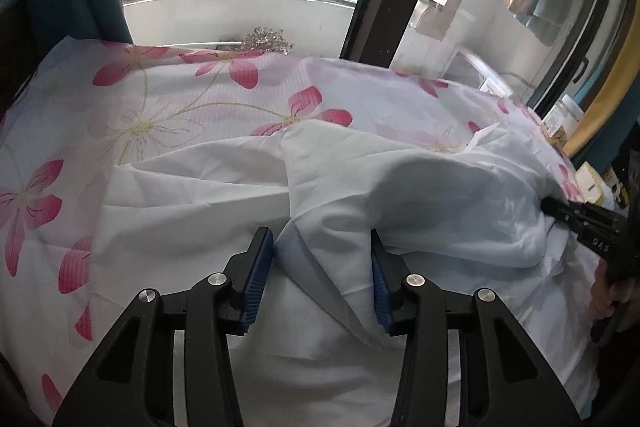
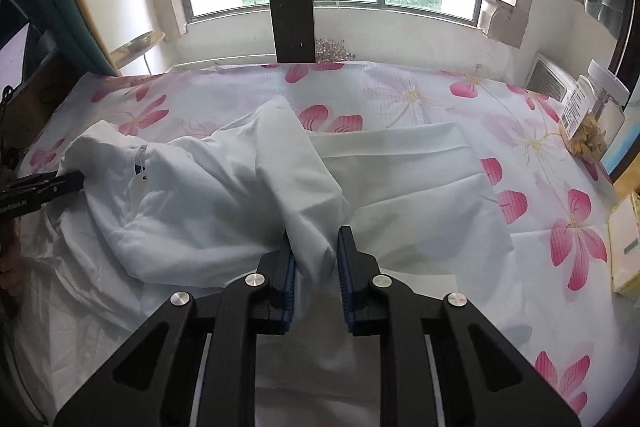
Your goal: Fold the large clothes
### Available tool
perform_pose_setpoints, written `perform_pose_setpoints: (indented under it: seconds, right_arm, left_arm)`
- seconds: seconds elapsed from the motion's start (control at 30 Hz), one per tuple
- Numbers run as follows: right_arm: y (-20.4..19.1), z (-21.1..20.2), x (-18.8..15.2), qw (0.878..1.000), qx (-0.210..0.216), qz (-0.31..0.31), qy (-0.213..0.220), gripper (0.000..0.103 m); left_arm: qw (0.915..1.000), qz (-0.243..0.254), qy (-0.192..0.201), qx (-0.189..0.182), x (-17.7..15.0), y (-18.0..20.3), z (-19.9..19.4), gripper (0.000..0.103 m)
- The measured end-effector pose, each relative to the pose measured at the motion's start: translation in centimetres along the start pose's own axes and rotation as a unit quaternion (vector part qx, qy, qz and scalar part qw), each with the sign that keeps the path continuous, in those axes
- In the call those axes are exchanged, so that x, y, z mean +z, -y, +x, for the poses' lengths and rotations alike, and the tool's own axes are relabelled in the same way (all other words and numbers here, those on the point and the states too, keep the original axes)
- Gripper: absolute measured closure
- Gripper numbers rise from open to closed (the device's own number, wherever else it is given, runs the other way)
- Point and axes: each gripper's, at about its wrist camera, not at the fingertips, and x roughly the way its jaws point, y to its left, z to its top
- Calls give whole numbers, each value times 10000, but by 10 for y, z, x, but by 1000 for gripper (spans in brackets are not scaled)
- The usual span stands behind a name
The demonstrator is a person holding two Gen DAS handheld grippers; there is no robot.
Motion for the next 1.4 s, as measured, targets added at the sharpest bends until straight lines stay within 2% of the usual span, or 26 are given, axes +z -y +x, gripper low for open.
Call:
perform_pose_setpoints:
  seconds: [0.17,0.33,0.53,1.1,1.4]
  right_arm:
    - [-1,-11,-3,10000,1,-49,13,85]
    - [1,-27,-8,9999,-69,-39,71,71]
    - [6,-45,-18,9997,-186,0,134,66]
    - [24,-101,-59,9980,-435,268,362,59]
    - [25,-118,-84,9972,-556,357,358,57]
  left_arm:
    - [9999,-9,140,-75,-4,0,-21,48]
    - [9997,-104,211,-48,-13,-2,-44,48]
    - [9991,-223,353,-6,-26,-4,-70,47]
    - [9983,-119,544,-156,-89,4,-134,47]
    - [9980,-217,596,12,-133,-11,-161,47]
